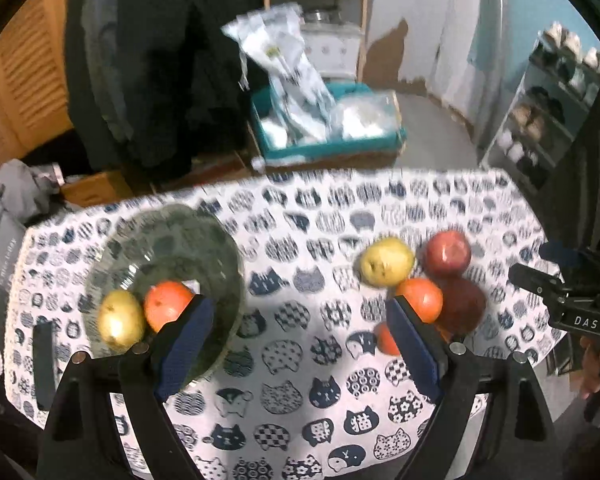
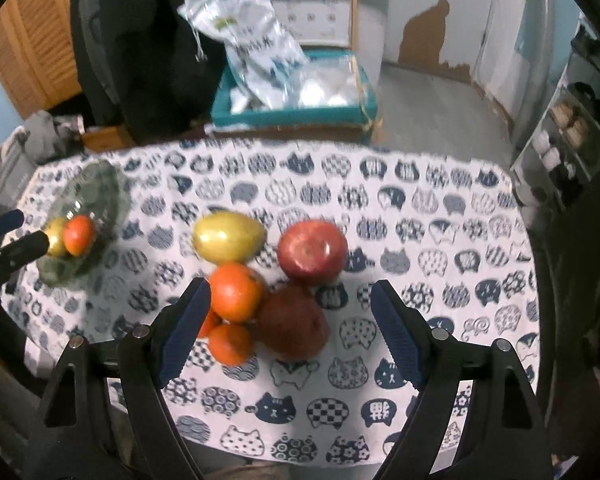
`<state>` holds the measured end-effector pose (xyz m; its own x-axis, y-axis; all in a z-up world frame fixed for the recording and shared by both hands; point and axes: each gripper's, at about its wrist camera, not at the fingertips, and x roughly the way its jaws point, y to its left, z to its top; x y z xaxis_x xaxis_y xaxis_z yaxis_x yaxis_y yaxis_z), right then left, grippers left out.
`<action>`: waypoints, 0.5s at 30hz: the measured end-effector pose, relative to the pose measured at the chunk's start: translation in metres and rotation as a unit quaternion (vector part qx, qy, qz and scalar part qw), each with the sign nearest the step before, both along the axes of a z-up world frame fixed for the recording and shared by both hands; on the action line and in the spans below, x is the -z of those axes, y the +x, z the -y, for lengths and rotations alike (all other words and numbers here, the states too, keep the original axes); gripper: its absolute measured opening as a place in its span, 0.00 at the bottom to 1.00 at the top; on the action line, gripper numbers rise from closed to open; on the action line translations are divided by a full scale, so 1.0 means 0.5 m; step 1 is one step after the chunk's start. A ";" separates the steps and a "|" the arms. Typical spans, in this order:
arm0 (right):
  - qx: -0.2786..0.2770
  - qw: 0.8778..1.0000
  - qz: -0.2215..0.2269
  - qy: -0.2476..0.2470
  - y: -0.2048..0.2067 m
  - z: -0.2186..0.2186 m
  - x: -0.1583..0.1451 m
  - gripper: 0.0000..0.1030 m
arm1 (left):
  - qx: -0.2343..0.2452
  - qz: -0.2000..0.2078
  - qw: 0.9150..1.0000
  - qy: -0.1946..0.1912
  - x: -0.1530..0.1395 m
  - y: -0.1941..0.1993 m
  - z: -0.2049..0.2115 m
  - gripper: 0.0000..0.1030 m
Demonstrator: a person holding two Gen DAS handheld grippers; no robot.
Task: Organize fruits
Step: 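Move both tools back over the remaining fruit cluster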
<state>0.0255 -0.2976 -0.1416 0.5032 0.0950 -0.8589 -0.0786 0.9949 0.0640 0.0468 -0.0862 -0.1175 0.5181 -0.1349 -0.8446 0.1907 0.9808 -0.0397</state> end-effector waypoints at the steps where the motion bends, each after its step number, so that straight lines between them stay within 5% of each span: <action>1: 0.000 1.000 -0.008 -0.002 0.003 0.001 0.013 0.80 | 0.004 -0.008 1.000 0.000 0.014 0.004 0.007 0.87; 15: -0.022 0.996 -0.084 -0.003 0.025 0.000 0.158 0.80 | 0.021 -0.075 0.997 0.005 0.147 0.035 0.071 0.87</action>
<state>0.0383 -0.2976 -0.2207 0.3486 0.1085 -0.9310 -0.1109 0.9911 0.0740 0.0645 -0.1216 -0.1910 0.3794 -0.1457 -0.9137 0.2249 0.9724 -0.0617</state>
